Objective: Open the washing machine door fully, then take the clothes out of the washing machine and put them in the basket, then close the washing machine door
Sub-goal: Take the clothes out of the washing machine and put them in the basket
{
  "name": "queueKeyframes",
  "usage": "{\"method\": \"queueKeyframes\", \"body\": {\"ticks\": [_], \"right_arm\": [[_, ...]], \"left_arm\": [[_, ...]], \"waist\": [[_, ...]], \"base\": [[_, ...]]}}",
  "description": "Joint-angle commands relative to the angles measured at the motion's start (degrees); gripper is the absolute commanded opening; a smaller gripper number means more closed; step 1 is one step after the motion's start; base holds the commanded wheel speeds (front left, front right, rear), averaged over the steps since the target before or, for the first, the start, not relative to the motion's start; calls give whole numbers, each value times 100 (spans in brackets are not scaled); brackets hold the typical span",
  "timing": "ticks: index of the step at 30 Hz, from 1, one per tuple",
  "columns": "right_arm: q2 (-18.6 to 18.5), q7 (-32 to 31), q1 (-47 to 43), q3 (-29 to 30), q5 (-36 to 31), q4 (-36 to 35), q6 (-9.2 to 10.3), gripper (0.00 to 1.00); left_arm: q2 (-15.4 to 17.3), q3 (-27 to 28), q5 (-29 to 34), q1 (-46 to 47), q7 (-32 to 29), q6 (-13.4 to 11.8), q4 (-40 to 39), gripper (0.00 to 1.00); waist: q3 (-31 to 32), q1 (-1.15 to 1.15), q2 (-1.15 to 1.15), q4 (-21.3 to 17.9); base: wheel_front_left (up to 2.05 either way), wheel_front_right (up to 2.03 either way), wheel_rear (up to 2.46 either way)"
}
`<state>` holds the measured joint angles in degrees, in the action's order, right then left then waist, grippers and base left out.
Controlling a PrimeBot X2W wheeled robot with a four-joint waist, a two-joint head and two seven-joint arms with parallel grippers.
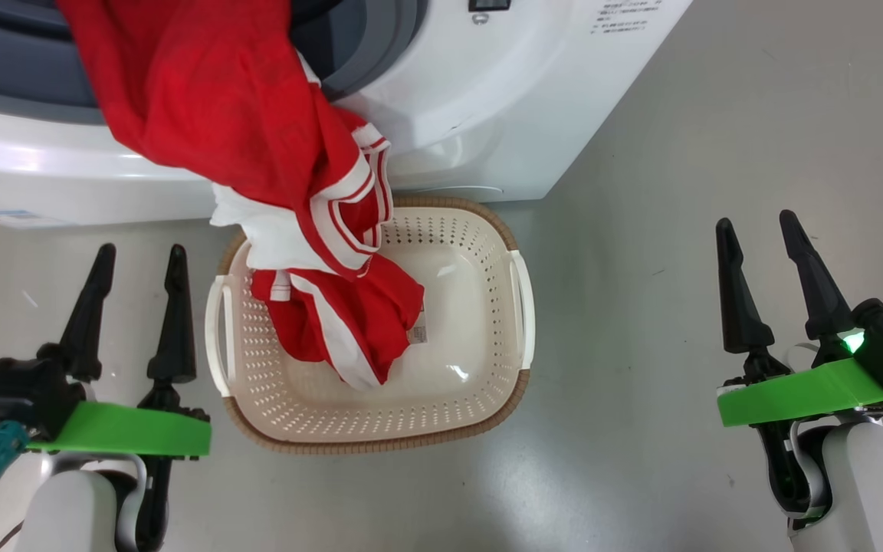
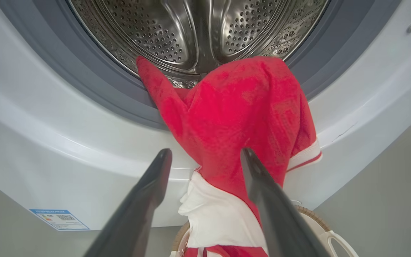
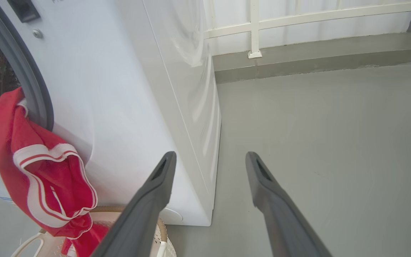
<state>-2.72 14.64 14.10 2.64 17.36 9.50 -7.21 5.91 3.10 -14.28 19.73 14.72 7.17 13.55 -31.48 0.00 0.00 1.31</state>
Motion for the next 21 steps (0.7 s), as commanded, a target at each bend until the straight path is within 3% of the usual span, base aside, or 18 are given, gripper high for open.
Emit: {"method": "queueKeyframes", "body": {"ticks": [1,12,21], "right_arm": [[-16,36,-128,-107,-61,-118,-28,100],[-16,36,-125,-125,-63,-114,-28,100],[-16,36,-122,-124,-93,-119,-28,100]], "left_arm": [[139,213,-37,-136,28,32,-208,100],[96,182,-107,-53,28,32,-284,100],[351,-80,-224,687,28,32,-64,100]], "waist": [[3,0,0,11],[13,0,0,-4],[-66,0,0,92]], "base": [[0,0,0],[0,0,0],[0,0,0]]}}
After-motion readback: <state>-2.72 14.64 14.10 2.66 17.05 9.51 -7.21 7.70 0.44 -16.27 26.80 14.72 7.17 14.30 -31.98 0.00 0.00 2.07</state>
